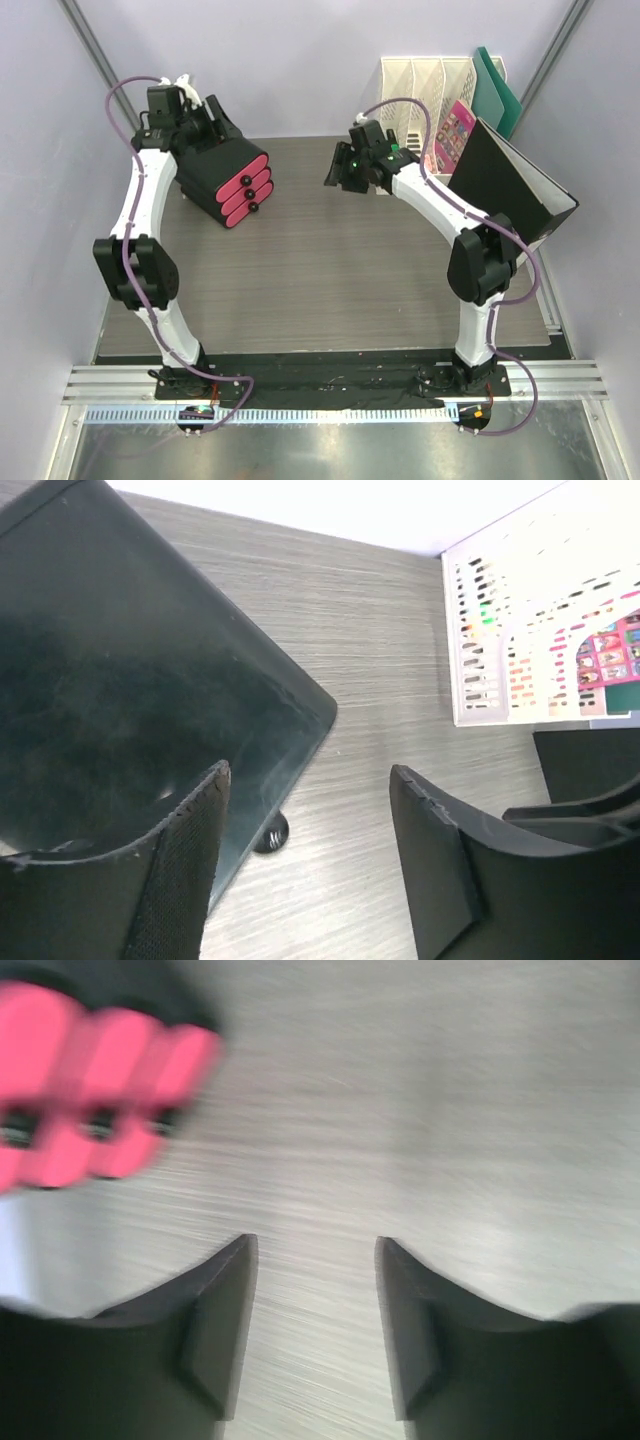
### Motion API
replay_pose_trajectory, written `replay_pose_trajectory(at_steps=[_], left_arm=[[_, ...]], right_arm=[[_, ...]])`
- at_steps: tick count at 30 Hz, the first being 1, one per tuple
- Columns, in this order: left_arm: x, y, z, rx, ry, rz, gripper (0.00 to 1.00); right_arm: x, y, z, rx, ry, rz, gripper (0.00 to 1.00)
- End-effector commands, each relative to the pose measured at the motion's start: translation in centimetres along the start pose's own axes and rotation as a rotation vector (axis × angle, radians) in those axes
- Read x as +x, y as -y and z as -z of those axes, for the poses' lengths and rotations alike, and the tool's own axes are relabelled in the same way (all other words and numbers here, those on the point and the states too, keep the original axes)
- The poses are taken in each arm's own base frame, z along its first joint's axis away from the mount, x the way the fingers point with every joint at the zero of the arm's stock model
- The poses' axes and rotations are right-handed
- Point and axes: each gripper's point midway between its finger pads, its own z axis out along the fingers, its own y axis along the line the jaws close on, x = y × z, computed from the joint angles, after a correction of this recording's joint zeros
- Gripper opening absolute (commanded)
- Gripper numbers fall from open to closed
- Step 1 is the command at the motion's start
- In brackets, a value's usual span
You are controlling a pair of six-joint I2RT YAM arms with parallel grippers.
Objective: Organize the makeup
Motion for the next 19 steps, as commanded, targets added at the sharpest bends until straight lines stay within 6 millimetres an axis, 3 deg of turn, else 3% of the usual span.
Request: replay_pose_trajectory(at_steps=[1,2,4,6,11,15,19], left_arm=[[-0.2,1.9,2.6,-0.012,0.053,-0.118,0.71],[0.2,1.9,2.9,-0.021,0.049,-0.126,0.93],[1.2,2.2,3.5,-0.019,0.036,-0.14,1.0],[1.6,2.8,4.3,-0.014,0.036,-0.155,1.0],[3.2,1.6,5.1,-0.092,0.004,-0.17,1.0],[4.5,1.0,5.3,-0.115,-0.019,-0.149,1.0],[4.6,1.6,5.4,-0.083,-0.006,-0.151,1.0]], right_arm=[[-0.3,4.0,4.8,0.188,0.046,0.158,0.69],[-0.5,4.4,5.3,0.203,0.059,0.167,0.72],[-0.5,4.6,6.8,0.204,0.083,0.188,0.79],[-0.7,5.0,7.4,0.212,0.111,0.209,0.85],[-2.4,4.3,10.9,0.183,0.231,0.232,0.99],[-2.7,5.0,12.5,0.194,0.29,0.256,1.0],[-3.4,5.6,13.9,0.225,0.35,0.255,1.0]])
